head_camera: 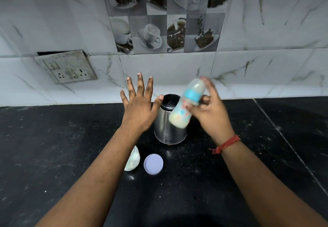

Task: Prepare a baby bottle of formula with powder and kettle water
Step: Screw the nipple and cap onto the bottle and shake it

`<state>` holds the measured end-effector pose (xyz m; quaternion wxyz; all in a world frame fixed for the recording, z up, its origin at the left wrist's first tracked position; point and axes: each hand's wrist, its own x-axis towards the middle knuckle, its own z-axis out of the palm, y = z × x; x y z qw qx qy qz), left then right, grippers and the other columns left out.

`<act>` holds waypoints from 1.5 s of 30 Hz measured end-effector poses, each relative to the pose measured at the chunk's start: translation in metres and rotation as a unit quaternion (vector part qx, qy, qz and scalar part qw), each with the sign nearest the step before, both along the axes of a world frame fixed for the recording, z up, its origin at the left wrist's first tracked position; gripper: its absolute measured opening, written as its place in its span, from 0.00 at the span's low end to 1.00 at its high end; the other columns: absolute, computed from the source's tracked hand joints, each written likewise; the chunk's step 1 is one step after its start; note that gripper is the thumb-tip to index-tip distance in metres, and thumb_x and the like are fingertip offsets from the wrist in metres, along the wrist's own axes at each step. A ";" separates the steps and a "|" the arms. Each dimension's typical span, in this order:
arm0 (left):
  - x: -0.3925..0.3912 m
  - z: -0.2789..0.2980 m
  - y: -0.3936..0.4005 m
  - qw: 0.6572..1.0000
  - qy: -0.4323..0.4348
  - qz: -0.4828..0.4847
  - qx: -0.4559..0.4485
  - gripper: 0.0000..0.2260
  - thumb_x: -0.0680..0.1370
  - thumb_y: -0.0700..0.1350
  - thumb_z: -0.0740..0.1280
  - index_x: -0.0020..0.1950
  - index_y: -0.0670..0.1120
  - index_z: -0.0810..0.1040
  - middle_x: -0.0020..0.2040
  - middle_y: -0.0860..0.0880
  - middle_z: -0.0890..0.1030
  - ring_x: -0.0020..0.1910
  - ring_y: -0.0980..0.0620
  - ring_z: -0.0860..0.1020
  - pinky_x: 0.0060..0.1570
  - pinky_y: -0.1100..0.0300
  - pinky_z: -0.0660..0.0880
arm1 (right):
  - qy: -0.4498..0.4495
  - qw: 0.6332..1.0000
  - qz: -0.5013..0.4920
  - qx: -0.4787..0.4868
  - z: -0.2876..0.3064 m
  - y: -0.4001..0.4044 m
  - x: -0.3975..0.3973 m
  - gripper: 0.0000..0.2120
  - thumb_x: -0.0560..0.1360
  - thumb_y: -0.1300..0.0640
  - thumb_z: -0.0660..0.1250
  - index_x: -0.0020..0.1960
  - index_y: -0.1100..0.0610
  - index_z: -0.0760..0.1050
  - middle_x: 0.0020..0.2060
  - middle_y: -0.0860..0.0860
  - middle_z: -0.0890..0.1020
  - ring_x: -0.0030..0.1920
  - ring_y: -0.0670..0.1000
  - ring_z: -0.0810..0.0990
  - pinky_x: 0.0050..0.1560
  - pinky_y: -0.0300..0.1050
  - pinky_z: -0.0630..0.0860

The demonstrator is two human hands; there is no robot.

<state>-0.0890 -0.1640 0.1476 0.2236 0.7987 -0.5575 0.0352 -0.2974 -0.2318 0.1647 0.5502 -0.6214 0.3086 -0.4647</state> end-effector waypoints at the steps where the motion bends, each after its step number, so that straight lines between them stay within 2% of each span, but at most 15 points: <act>1: 0.000 0.000 0.001 1.000 0.002 0.000 0.000 0.37 0.79 0.72 0.39 0.84 0.57 0.41 0.84 0.49 0.35 0.81 0.42 0.30 0.77 0.32 0.38 | -0.043 0.998 -0.054 0.005 0.005 -0.004 -0.003 0.39 0.72 0.64 0.77 0.74 0.42 0.63 0.54 0.55 0.83 0.52 0.49 0.86 0.54 0.49 0.83; 4: 0.000 0.000 0.003 1.000 0.007 -0.001 0.004 0.38 0.78 0.73 0.38 0.84 0.57 0.41 0.84 0.49 0.34 0.81 0.42 0.30 0.77 0.32 0.37 | -0.135 0.979 -0.152 -0.008 0.008 -0.006 -0.004 0.39 0.75 0.62 0.74 0.77 0.46 0.57 0.59 0.54 0.81 0.54 0.49 0.85 0.52 0.44 0.82; 8: -0.003 0.001 0.002 1.000 0.012 -0.004 0.004 0.37 0.78 0.72 0.38 0.84 0.57 0.41 0.84 0.49 0.34 0.81 0.42 0.30 0.77 0.32 0.37 | 0.039 0.999 -0.003 -0.005 -0.005 -0.001 -0.001 0.40 0.71 0.64 0.77 0.71 0.34 0.64 0.52 0.54 0.83 0.53 0.52 0.86 0.59 0.55 0.81; 13: -0.003 0.003 0.002 1.000 0.010 -0.002 0.006 0.38 0.77 0.72 0.37 0.84 0.57 0.41 0.84 0.49 0.34 0.81 0.42 0.29 0.77 0.32 0.37 | -0.147 0.974 -0.171 0.021 0.007 -0.010 -0.011 0.36 0.75 0.60 0.75 0.74 0.42 0.60 0.58 0.56 0.82 0.52 0.49 0.86 0.49 0.49 0.83; 15: -0.003 0.004 0.002 1.000 0.006 -0.003 0.007 0.38 0.77 0.71 0.38 0.84 0.56 0.41 0.84 0.49 0.35 0.81 0.42 0.30 0.78 0.32 0.37 | -0.089 0.989 -0.120 0.005 0.003 -0.006 -0.005 0.37 0.75 0.65 0.74 0.75 0.45 0.59 0.57 0.57 0.81 0.53 0.49 0.85 0.53 0.49 0.83; 18: -0.003 0.005 0.001 1.000 0.009 -0.004 0.004 0.38 0.77 0.71 0.38 0.84 0.56 0.41 0.84 0.49 0.35 0.81 0.41 0.31 0.78 0.32 0.38 | -0.017 1.000 -0.014 0.019 0.004 -0.004 -0.007 0.38 0.72 0.68 0.75 0.71 0.40 0.65 0.53 0.63 0.82 0.49 0.48 0.86 0.51 0.44 0.83; 22: -0.004 0.005 0.002 1.000 0.007 -0.003 0.008 0.36 0.79 0.70 0.39 0.84 0.56 0.41 0.84 0.48 0.35 0.81 0.42 0.30 0.78 0.32 0.37 | -0.170 0.966 -0.189 0.036 0.015 -0.012 -0.013 0.36 0.76 0.62 0.74 0.75 0.44 0.59 0.58 0.59 0.82 0.52 0.50 0.86 0.49 0.48 0.83; 26: -0.004 0.005 0.002 1.000 0.008 -0.005 0.007 0.37 0.77 0.71 0.38 0.84 0.56 0.41 0.84 0.49 0.34 0.81 0.42 0.30 0.78 0.32 0.37 | -0.001 0.999 -0.041 0.018 0.003 -0.006 -0.005 0.39 0.72 0.67 0.76 0.73 0.42 0.63 0.53 0.59 0.83 0.54 0.57 0.85 0.56 0.53 0.82; 31: -0.003 0.003 0.004 1.000 0.006 -0.004 0.005 0.37 0.78 0.71 0.38 0.84 0.57 0.40 0.84 0.49 0.34 0.81 0.42 0.30 0.78 0.32 0.37 | -0.190 0.963 -0.187 0.037 0.013 -0.008 -0.007 0.36 0.76 0.64 0.73 0.76 0.47 0.59 0.58 0.59 0.82 0.51 0.49 0.86 0.50 0.50 0.83; 33: -0.002 0.002 0.004 1.000 0.006 -0.004 0.008 0.37 0.78 0.71 0.38 0.84 0.57 0.40 0.84 0.49 0.34 0.81 0.42 0.29 0.78 0.32 0.37 | -0.107 0.982 -0.156 0.007 0.010 -0.006 -0.003 0.36 0.76 0.64 0.73 0.75 0.46 0.59 0.58 0.59 0.81 0.53 0.53 0.85 0.56 0.55 0.82; 35: -0.002 0.001 0.004 1.000 0.005 -0.004 0.004 0.37 0.78 0.71 0.38 0.84 0.57 0.40 0.84 0.49 0.34 0.81 0.42 0.30 0.78 0.32 0.38 | 0.022 0.999 -0.038 0.013 0.006 -0.007 -0.004 0.37 0.72 0.66 0.76 0.72 0.41 0.64 0.53 0.59 0.84 0.53 0.56 0.85 0.58 0.58 0.82; 37: -0.002 0.000 0.004 1.000 0.004 -0.004 -0.001 0.37 0.78 0.71 0.38 0.84 0.57 0.40 0.84 0.49 0.34 0.81 0.42 0.30 0.78 0.32 0.38 | -0.015 0.998 -0.041 0.045 0.010 -0.011 -0.009 0.36 0.72 0.65 0.76 0.71 0.41 0.67 0.52 0.58 0.84 0.51 0.53 0.86 0.53 0.56 0.83; 40: -0.001 0.000 0.005 1.000 0.000 -0.004 -0.001 0.37 0.78 0.72 0.37 0.84 0.57 0.40 0.84 0.49 0.34 0.81 0.42 0.30 0.78 0.32 0.37 | -0.160 0.968 -0.187 0.055 0.016 -0.015 -0.013 0.35 0.76 0.61 0.74 0.75 0.43 0.60 0.57 0.56 0.82 0.50 0.49 0.86 0.45 0.47 0.83; 42: 0.000 0.000 0.006 1.000 -0.003 -0.002 0.001 0.37 0.78 0.72 0.37 0.84 0.57 0.40 0.84 0.49 0.34 0.81 0.42 0.30 0.78 0.32 0.38 | -0.117 0.976 -0.180 0.027 0.009 -0.013 -0.009 0.35 0.76 0.62 0.73 0.74 0.43 0.59 0.59 0.59 0.81 0.54 0.55 0.85 0.52 0.56 0.83; 45: -0.001 0.001 0.006 1.000 0.001 -0.004 -0.002 0.38 0.77 0.72 0.36 0.84 0.57 0.40 0.84 0.49 0.34 0.81 0.42 0.30 0.78 0.32 0.38 | 0.016 0.999 -0.015 0.030 0.000 -0.010 -0.008 0.37 0.72 0.67 0.75 0.72 0.41 0.65 0.56 0.63 0.83 0.55 0.60 0.85 0.56 0.58 0.82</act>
